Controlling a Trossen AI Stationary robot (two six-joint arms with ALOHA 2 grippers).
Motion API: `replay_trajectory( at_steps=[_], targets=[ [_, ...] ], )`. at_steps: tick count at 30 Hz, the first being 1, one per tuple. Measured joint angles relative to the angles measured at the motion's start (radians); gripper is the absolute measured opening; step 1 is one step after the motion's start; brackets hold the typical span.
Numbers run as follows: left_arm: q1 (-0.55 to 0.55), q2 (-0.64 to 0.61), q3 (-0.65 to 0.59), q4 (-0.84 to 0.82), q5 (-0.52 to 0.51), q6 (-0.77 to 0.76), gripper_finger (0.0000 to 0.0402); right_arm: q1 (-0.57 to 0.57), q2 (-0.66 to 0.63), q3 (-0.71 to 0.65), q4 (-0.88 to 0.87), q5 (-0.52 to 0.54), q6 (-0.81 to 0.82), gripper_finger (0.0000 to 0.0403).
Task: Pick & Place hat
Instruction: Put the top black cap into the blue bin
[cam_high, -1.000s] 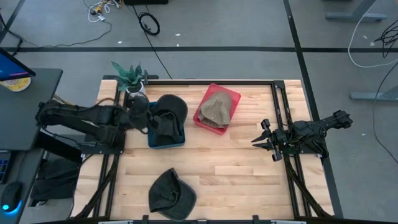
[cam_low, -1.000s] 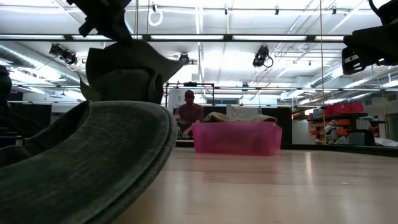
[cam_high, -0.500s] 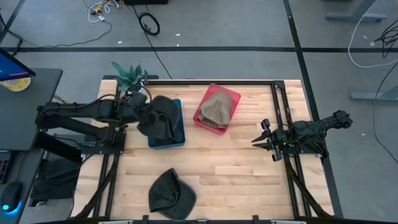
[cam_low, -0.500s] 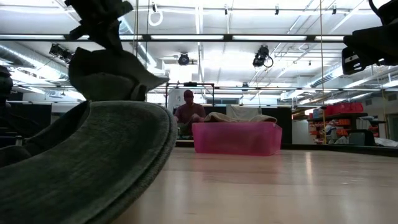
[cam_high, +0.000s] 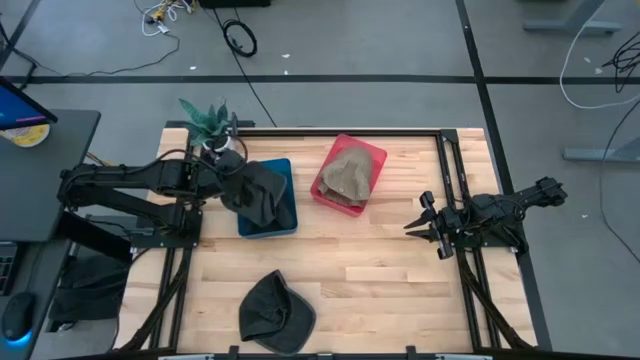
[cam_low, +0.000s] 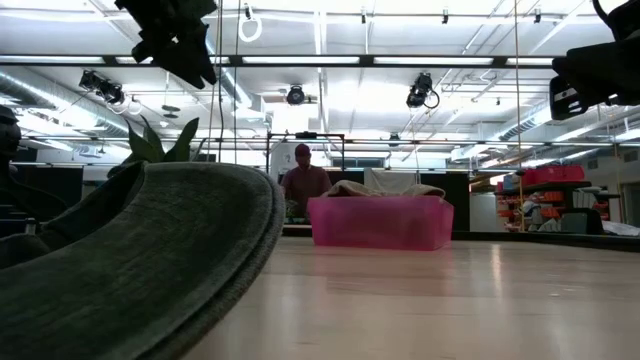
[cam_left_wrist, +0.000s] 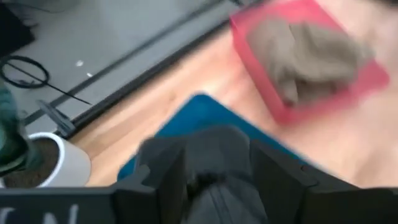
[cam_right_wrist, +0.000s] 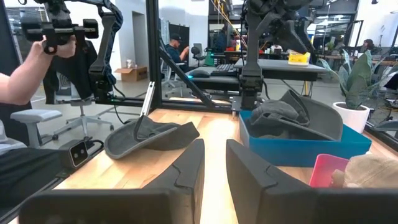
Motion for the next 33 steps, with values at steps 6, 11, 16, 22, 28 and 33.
replay_trajectory(
  at_steps=[6,11,16,22,28,33],
  targets=[
    [-0.093,0.0,0.0,-0.199,0.123,-0.038,0.0184,0.0,0.0,0.0,0.0,0.0,0.0,0.0071],
    [-0.251,0.003,0.0,-0.363,0.118,-0.178,0.0177,0.0,0.0,0.0,0.0,0.0,0.0,0.0071],
    [-0.451,0.023,0.0,-0.313,0.04,-0.139,0.0177,0.0,0.0,0.0,0.0,0.0,0.0,0.0071],
    [-0.654,0.136,-0.001,-0.295,-0.062,-0.133,0.0177,0.0,0.0,0.0,0.0,0.0,0.0,0.0071],
    [-0.727,0.296,-0.001,-0.319,-0.164,-0.052,0.0177,0.0,0.0,0.0,0.0,0.0,0.0,0.0071],
    [-0.708,0.384,-0.001,-0.327,-0.179,-0.031,0.0177,0.0,0.0,0.0,0.0,0.0,0.0,0.0071]
  ],
)
